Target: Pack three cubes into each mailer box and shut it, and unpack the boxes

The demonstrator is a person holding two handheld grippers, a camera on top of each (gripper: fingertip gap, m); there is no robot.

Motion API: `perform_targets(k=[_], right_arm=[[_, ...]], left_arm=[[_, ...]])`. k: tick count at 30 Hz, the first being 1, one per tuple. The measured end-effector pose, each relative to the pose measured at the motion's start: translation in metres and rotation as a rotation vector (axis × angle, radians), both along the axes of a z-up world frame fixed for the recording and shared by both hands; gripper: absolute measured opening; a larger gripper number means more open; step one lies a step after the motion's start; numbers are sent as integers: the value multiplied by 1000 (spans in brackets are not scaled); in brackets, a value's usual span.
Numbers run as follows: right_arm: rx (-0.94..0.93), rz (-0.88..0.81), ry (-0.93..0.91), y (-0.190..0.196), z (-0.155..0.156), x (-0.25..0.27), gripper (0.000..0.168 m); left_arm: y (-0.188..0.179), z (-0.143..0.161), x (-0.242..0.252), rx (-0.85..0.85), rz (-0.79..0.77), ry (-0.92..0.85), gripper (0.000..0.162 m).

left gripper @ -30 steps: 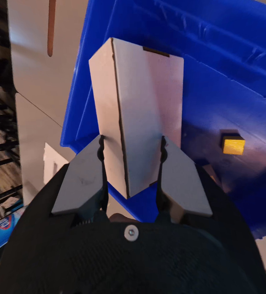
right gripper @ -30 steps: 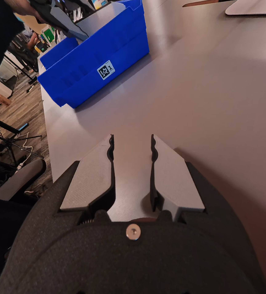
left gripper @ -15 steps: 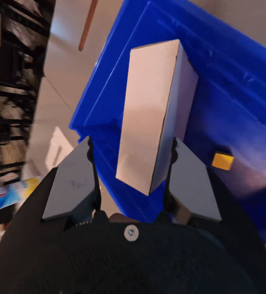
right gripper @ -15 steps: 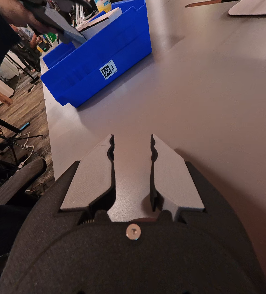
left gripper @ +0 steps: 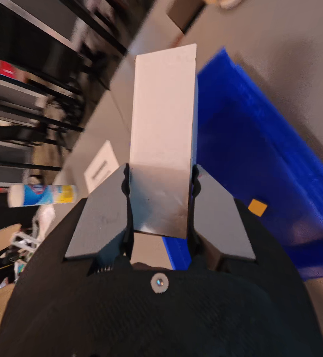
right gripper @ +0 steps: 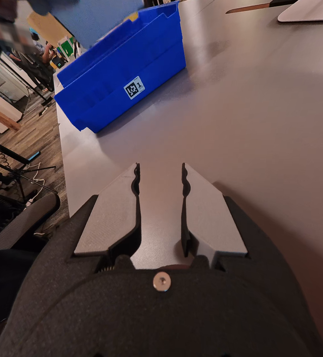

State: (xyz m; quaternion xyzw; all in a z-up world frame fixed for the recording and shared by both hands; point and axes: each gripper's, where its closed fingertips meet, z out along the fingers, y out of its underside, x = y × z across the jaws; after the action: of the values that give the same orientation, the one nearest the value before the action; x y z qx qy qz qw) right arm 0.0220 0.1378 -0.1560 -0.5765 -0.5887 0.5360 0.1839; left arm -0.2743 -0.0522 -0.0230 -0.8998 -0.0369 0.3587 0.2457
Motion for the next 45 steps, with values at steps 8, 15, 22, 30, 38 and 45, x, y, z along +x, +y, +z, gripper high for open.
perform_targets(k=[8, 15, 22, 30, 38, 45], right_arm=[[-25, 59, 181, -8, 35, 15, 44], [195, 63, 277, 7, 95, 68, 52], [191, 74, 330, -6, 115, 80, 61], [363, 74, 233, -17, 71, 51, 55], [445, 98, 231, -31, 67, 50, 54], [480, 60, 251, -26, 76, 56, 52]], left_arm=[[70, 12, 192, 350, -375, -5, 63], [121, -62, 279, 221, -581, -180, 63], [138, -103, 310, 149, -687, -312, 64], [141, -85, 293, 260, -646, -197, 68], [110, -60, 274, 392, -607, -307, 72], [103, -58, 277, 379, -603, -305, 74]])
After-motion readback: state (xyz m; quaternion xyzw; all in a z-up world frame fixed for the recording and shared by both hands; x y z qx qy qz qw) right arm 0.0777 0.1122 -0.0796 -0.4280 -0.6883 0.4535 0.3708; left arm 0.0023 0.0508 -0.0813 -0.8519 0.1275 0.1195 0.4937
